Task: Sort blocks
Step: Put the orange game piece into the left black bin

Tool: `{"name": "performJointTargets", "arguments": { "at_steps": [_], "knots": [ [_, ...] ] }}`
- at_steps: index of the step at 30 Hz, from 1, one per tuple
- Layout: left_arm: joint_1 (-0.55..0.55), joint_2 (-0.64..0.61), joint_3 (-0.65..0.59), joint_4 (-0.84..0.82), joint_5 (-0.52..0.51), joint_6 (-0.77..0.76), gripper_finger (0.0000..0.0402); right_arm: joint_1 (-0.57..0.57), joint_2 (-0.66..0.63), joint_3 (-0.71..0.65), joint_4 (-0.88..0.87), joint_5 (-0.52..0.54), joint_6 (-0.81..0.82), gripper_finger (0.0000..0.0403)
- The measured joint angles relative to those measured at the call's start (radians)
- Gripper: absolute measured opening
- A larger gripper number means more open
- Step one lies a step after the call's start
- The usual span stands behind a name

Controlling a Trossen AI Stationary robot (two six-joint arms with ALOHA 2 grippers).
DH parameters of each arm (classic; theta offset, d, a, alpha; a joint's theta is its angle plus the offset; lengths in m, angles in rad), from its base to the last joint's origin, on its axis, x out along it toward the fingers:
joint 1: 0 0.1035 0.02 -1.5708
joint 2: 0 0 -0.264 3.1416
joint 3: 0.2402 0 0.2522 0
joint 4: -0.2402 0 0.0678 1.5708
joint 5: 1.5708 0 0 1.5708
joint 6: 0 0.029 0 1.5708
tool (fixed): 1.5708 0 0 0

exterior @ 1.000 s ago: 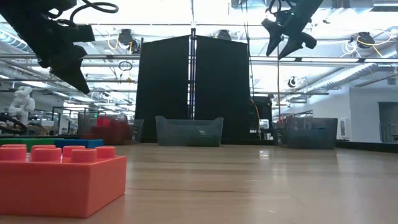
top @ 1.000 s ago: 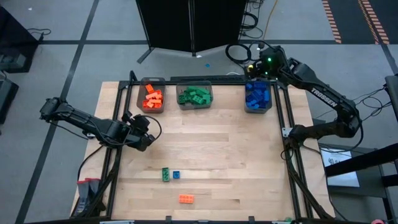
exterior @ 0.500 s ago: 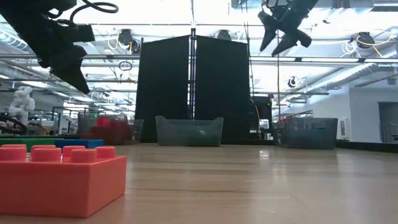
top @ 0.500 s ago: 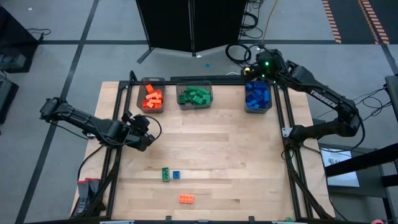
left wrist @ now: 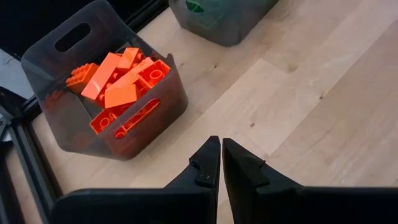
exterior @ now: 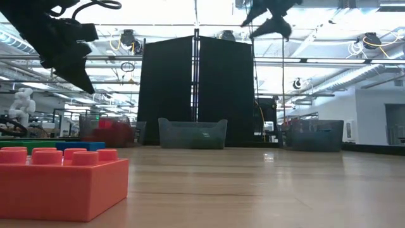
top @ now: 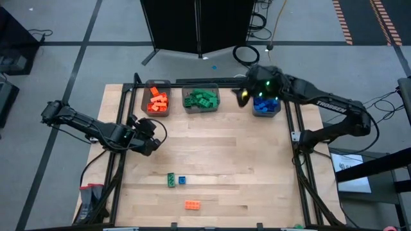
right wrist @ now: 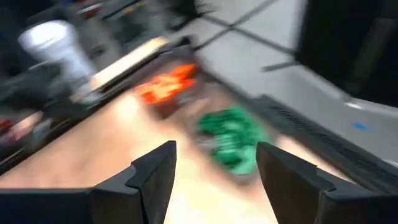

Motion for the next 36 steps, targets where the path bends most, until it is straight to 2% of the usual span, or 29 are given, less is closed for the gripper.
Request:
{"name": "performJointTargets", "arguments": {
  "at_steps": [8, 13, 17, 22, 28, 36],
  "knots": [
    [0.000, 0.000, 0.000, 0.013, -0.006, 0.003, 0.0023, 0.273, 0.125, 0.000, 0.158, -0.166, -0.095, 0.0217],
    [0.000, 0.000, 0.000, 0.011, -0.006, 0.004, 0.0023, 0.439, 0.280, 0.000, 0.229, -0.175, -0.124, 0.0217],
    [0.000, 0.000, 0.000, 0.009, -0.006, 0.004, 0.0023, 0.531, 0.423, 0.000, 0.298, -0.177, -0.120, 0.0217],
    [0.000, 0.000, 0.000, 0.009, -0.005, 0.006, 0.0023, 0.594, 0.586, 0.031, 0.364, -0.257, -0.025, 0.0217],
    [-0.002, 0.000, 0.000, 0.010, 0.024, 0.057, 0.0023, 0.669, 0.799, 0.248, 0.334, -0.263, -0.048, 0.0217],
    [-0.002, 0.000, 0.000, 0.010, 0.028, 0.113, 0.0023, 0.730, 1.080, 0.656, 0.095, -0.249, -0.097, 0.0217]
  ]
}}
